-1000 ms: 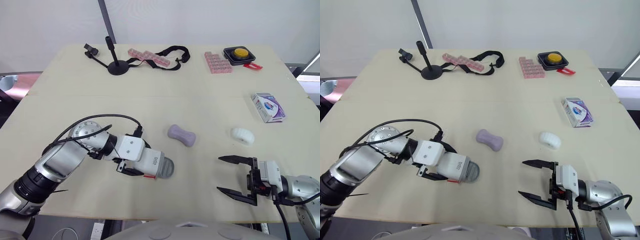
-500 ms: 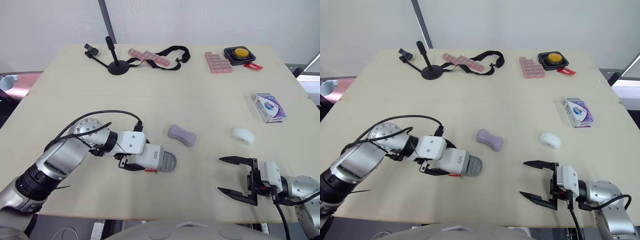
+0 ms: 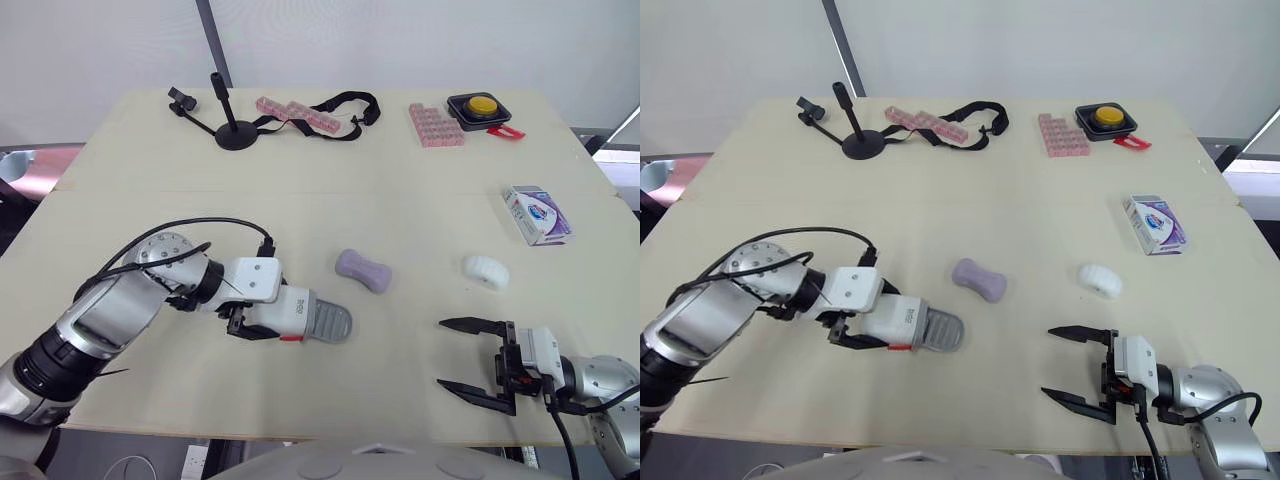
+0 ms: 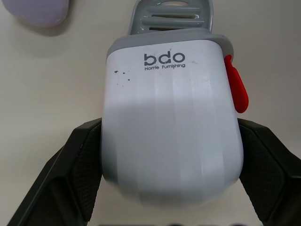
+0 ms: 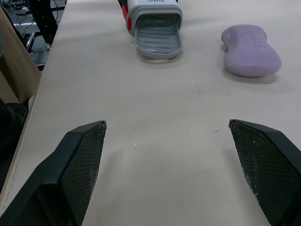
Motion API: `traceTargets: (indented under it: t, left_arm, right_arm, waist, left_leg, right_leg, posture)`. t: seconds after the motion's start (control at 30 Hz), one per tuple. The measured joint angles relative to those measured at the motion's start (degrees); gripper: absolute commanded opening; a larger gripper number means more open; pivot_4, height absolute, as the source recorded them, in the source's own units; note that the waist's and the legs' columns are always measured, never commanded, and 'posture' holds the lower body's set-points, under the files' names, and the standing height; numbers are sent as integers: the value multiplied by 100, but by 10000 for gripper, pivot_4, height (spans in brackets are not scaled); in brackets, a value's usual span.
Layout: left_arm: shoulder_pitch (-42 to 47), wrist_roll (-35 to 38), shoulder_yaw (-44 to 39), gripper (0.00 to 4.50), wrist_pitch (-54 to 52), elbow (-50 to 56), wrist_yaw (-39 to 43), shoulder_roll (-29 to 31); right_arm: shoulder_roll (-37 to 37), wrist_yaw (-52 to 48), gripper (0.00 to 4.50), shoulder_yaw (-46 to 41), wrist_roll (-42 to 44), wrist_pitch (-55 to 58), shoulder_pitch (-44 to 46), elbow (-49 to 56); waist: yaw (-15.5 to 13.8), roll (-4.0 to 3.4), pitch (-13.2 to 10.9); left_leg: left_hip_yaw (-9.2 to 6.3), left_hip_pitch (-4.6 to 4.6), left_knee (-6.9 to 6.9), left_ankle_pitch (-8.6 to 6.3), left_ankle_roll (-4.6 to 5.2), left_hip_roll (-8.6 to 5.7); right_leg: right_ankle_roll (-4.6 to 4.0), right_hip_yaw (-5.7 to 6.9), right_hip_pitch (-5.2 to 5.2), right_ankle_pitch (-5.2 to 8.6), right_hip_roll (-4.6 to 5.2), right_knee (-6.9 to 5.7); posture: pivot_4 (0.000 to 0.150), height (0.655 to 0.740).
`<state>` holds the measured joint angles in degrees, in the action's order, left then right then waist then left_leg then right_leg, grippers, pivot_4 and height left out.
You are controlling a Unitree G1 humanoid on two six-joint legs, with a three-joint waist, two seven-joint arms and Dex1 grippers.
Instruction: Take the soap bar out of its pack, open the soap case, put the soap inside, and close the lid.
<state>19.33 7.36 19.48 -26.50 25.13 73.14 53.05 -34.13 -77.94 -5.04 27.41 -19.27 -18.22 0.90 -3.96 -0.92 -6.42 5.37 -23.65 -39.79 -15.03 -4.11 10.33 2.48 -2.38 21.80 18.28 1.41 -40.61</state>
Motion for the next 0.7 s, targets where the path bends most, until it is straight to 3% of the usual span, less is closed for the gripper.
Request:
traceTargets:
  t: [0.2,0.7]
  left_arm:
    - [-177,-12,-156,34742,542,-152,93,239]
    - [-558,105,-719,34742,3266,-1992,247,203]
  right_arm:
    - [0,-1,44554,13,0,-18,25,-44]
    - [3,13,44554,19,119,74,196,-9]
  waist:
    - [-13,0,0]
    - [-11,0,0]
  left_leg:
    - [-1,0,1,0,0,1]
    - [-1,2,3,-1,1,4]
  right_leg:
    - [0,3,-3,0,2,6]
    - [1,6,-3,0,2,7]
  posture:
    - [1500,7160]
    - [1500,7160]
